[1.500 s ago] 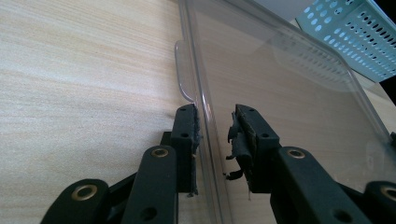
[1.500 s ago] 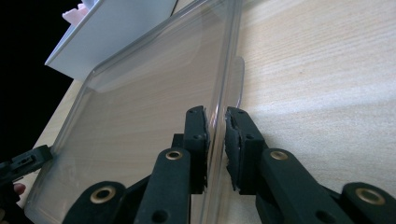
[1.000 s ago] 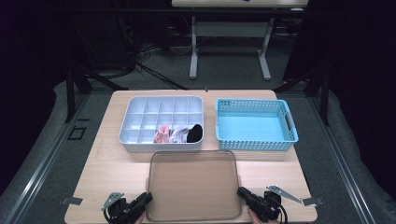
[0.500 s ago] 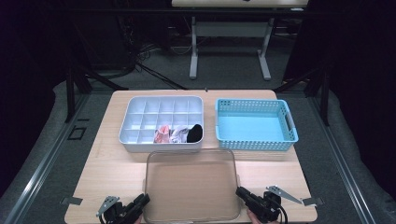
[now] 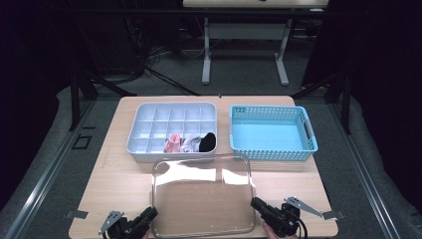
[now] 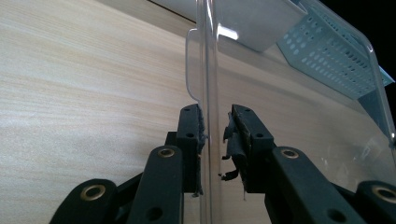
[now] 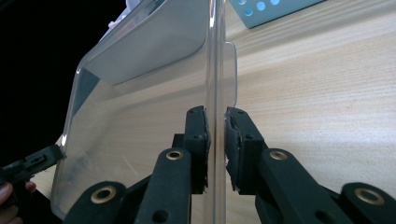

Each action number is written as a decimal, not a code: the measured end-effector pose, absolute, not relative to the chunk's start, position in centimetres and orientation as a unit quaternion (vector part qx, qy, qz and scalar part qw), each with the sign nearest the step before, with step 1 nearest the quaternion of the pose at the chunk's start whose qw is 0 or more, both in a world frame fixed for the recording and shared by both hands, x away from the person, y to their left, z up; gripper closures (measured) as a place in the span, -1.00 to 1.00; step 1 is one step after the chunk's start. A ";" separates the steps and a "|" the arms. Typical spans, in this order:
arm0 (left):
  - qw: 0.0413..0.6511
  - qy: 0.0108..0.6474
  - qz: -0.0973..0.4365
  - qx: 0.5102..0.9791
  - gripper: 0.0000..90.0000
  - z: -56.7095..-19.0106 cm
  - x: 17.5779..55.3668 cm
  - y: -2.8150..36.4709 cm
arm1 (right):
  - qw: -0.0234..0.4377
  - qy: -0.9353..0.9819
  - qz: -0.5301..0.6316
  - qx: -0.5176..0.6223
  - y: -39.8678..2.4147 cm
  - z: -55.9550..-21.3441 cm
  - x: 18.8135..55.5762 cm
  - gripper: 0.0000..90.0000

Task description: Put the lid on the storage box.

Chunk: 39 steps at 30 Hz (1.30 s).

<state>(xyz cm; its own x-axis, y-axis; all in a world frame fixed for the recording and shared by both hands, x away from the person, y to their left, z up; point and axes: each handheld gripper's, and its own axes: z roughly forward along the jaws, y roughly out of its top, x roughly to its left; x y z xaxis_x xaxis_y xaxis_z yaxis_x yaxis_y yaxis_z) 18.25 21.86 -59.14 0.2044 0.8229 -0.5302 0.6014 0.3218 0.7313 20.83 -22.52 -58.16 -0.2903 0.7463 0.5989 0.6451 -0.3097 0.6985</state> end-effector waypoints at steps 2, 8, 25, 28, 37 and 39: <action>0.523 0.623 0.101 0.573 0.64 -59.3 18.4 22.0 | 0.042 0.587 0.547 0.595 -22.6 -58.3 21.1 0.76; 0.527 0.617 0.106 0.574 0.64 -58.7 18.6 22.0 | 0.053 0.587 0.551 0.591 -22.5 -57.7 21.2 0.76; 0.538 0.610 0.114 0.570 0.64 -57.3 19.7 22.3 | 0.057 0.584 0.563 0.582 -22.2 -56.4 22.8 0.76; 0.539 0.609 0.116 0.570 0.64 -57.0 20.0 22.5 | 0.056 0.584 0.565 0.580 -22.0 -56.2 23.2 0.76; 0.538 0.607 0.123 0.572 0.64 -56.2 21.2 23.1 | 0.053 0.583 0.569 0.578 -21.4 -55.6 24.6 0.76; 0.538 0.606 0.126 0.572 0.64 -55.9 21.5 23.2 | 0.054 0.584 0.569 0.576 -21.3 -55.5 25.0 0.76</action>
